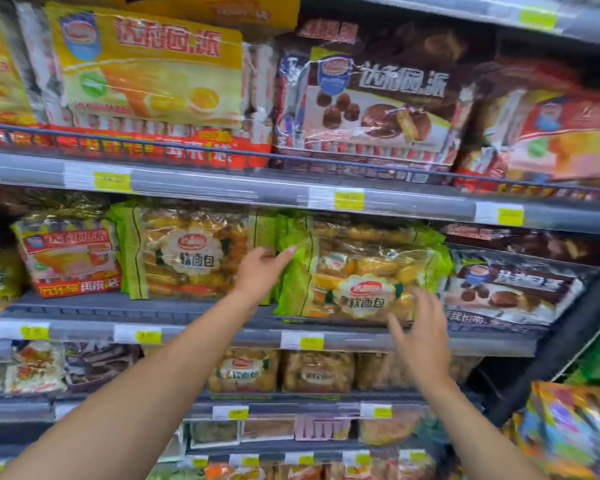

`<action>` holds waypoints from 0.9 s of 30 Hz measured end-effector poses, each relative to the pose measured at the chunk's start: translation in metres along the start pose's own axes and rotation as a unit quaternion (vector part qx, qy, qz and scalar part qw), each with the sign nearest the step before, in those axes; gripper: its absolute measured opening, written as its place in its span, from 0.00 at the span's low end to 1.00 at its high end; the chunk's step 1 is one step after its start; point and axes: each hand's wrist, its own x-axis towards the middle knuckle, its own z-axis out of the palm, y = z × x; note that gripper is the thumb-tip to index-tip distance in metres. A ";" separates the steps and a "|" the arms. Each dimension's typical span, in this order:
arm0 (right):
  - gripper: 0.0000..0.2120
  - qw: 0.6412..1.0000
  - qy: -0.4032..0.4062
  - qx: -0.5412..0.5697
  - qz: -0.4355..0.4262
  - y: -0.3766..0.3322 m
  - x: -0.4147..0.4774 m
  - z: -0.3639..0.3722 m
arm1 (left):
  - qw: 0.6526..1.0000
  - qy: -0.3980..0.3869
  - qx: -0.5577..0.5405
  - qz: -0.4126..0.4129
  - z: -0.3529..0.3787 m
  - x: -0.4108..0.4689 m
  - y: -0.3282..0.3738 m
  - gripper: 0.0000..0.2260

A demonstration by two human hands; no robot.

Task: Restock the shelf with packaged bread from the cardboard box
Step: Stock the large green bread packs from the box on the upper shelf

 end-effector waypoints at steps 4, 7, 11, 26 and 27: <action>0.46 0.997 -0.060 -0.026 0.051 0.039 0.027 -0.010 | 0.997 0.023 -0.045 -0.052 0.025 0.007 0.014 0.27; 0.49 0.994 -0.096 -0.019 0.044 0.042 0.037 -0.005 | 0.994 0.052 -0.069 -0.059 0.033 0.011 0.020 0.27; 0.49 0.993 -0.104 -0.011 0.052 0.038 0.041 0.003 | 0.993 0.093 -0.061 -0.039 0.030 0.021 0.026 0.09; 0.50 0.994 -0.095 -0.027 0.051 0.042 0.047 0.002 | 0.997 0.048 -0.019 -0.065 0.007 0.046 0.036 0.10; 0.50 0.993 -0.095 -0.031 0.056 0.041 0.046 0.002 | 0.997 0.055 -0.019 -0.045 0.008 0.042 0.034 0.09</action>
